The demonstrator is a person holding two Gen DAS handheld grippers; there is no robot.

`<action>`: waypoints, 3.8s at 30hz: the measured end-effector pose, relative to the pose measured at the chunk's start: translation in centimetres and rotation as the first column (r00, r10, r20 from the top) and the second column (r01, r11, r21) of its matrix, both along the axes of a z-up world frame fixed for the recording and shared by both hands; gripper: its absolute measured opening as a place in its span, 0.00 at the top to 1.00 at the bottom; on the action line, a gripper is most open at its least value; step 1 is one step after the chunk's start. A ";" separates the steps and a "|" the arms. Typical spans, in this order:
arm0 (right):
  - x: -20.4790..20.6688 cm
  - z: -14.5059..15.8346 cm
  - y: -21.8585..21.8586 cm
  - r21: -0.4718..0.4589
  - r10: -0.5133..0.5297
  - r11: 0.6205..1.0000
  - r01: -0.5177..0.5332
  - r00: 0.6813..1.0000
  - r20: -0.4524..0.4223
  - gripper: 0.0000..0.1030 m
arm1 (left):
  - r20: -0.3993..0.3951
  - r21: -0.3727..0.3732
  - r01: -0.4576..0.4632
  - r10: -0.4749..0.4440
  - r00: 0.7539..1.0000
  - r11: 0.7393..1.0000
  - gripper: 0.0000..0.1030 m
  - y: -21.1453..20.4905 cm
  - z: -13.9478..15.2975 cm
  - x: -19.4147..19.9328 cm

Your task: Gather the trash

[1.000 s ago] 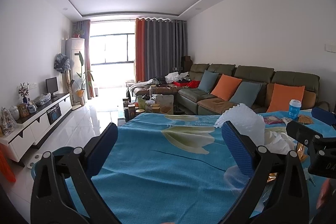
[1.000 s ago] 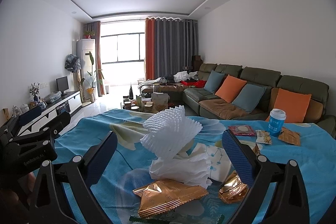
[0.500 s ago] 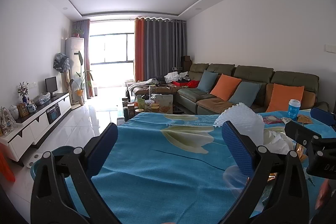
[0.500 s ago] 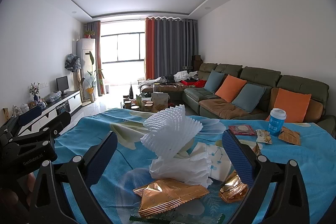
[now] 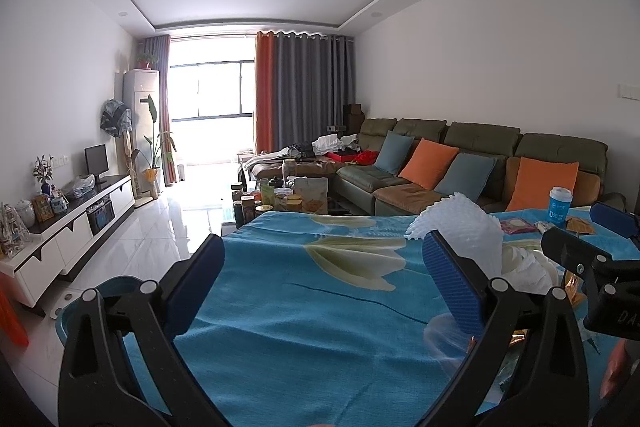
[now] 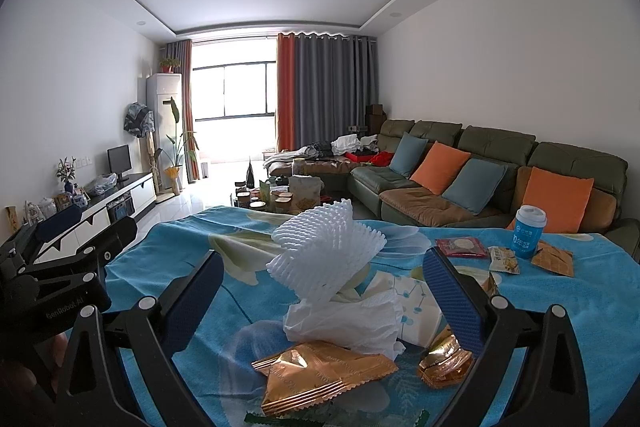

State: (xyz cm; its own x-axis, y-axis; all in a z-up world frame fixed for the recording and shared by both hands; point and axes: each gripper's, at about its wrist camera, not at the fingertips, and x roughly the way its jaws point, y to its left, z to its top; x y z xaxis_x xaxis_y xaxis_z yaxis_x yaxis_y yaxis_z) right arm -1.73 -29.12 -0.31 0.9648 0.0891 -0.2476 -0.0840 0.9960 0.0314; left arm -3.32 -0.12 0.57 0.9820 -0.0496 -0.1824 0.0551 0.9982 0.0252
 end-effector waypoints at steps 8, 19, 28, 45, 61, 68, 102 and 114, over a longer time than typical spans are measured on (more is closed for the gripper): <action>0.0 0.0 0.0 0.000 -0.001 1.000 0.001 1.000 -0.001 0.07 | -0.008 0.000 0.007 -0.007 1.000 1.000 0.05 0.0 -0.1 0.3; 1.0 -0.9 -2.9 0.032 -0.048 0.998 0.050 0.997 -0.066 0.07 | -0.167 -0.030 0.195 -0.197 0.966 0.980 0.05 -2.0 -1.4 2.7; 4.6 -0.7 -5.0 0.098 0.021 0.995 -0.005 0.987 -0.160 0.07 | -0.305 -0.065 0.322 -0.326 0.895 0.945 0.05 -4.8 -1.5 8.6; 13.2 -0.3 -6.9 0.293 0.222 0.948 -0.123 0.916 -0.335 0.40 | -0.531 -0.319 0.469 -0.565 0.631 0.824 0.71 -8.4 -3.2 19.5; 17.7 -2.4 -4.6 0.450 0.408 0.873 -0.189 0.787 -0.462 0.50 | -0.455 -0.363 0.480 -0.602 0.656 0.798 0.83 -3.8 -3.0 16.6; 16.0 -1.3 -2.4 0.457 0.487 0.846 -0.274 0.746 -0.454 0.50 | -0.428 -0.425 0.467 -0.626 0.652 0.776 0.83 -0.4 -2.9 15.1; 12.2 -3.5 4.2 0.368 0.470 0.878 -0.307 0.700 -0.537 0.61 | -0.510 -0.406 0.422 -0.585 0.630 0.810 0.88 4.2 -6.6 12.1; 13.0 -4.9 6.4 0.378 0.475 0.877 -0.296 0.653 -0.589 0.52 | -0.410 -0.496 0.358 -0.576 0.707 0.791 0.88 10.4 -5.6 9.9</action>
State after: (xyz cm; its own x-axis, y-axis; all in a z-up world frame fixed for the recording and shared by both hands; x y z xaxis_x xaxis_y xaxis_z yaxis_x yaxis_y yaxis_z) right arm 11.22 -22.71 -5.25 0.4316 0.5546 -0.7115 -0.3283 0.8312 0.4488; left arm 6.57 10.30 -5.07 0.5650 -0.6425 -0.5176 0.4114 0.7632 -0.4983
